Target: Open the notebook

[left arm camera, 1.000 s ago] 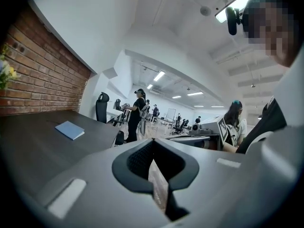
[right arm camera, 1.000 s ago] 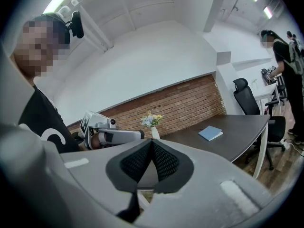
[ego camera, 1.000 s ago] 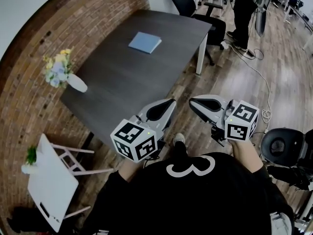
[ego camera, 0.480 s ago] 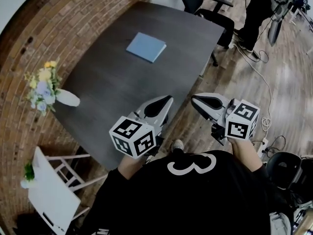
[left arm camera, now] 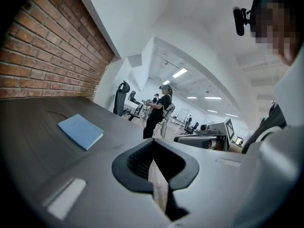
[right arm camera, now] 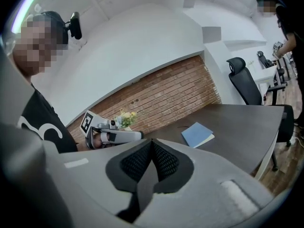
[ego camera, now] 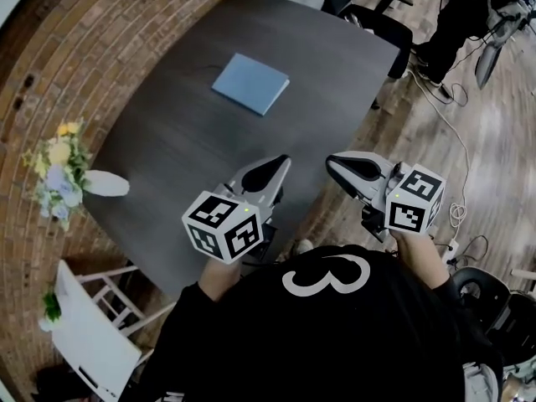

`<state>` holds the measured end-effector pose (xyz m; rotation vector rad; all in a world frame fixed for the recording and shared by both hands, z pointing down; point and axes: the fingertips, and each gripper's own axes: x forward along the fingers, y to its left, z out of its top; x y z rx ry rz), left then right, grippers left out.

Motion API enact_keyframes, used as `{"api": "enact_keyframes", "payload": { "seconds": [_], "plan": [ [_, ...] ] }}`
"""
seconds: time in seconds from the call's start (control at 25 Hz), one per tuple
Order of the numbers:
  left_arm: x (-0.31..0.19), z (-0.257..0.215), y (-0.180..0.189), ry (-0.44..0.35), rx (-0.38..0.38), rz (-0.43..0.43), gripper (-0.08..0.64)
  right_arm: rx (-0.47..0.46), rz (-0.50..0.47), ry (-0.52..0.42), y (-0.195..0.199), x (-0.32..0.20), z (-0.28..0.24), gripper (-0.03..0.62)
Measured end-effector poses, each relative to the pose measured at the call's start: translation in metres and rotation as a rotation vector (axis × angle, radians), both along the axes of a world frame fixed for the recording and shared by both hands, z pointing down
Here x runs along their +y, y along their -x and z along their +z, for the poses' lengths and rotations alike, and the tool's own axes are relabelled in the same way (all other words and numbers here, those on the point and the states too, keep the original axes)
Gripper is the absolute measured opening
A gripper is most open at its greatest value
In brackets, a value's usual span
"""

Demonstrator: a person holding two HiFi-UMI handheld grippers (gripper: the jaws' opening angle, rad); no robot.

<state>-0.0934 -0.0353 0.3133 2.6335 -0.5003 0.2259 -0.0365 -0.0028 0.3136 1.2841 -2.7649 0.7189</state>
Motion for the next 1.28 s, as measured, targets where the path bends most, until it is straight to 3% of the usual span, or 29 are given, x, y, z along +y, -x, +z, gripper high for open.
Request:
{"api": "enact_keyframes", "payload": {
  "seconds": [0.24, 0.56, 1.0, 1.28],
  "plan": [
    [-0.03, 0.012, -0.007, 0.004, -0.034, -0.07, 0.011, -0.015, -0.063, 0.013, -0.011, -0.033, 0.009, 0.001],
    [-0.087, 0.023, -0.031, 0.02, -0.049, -0.278, 0.011, -0.024, -0.224, 0.038, -0.049, -0.108, 0.023, 0.001],
    [-0.151, 0.037, -0.077, 0.082, -0.058, -0.483, 0.011, -0.021, -0.408, 0.086, -0.104, -0.193, 0.027, 0.001],
    [-0.18, 0.048, -0.101, 0.043, -0.132, -0.577, 0.012, -0.022, -0.474, 0.096, -0.129, -0.223, 0.036, 0.002]
  ]
}}
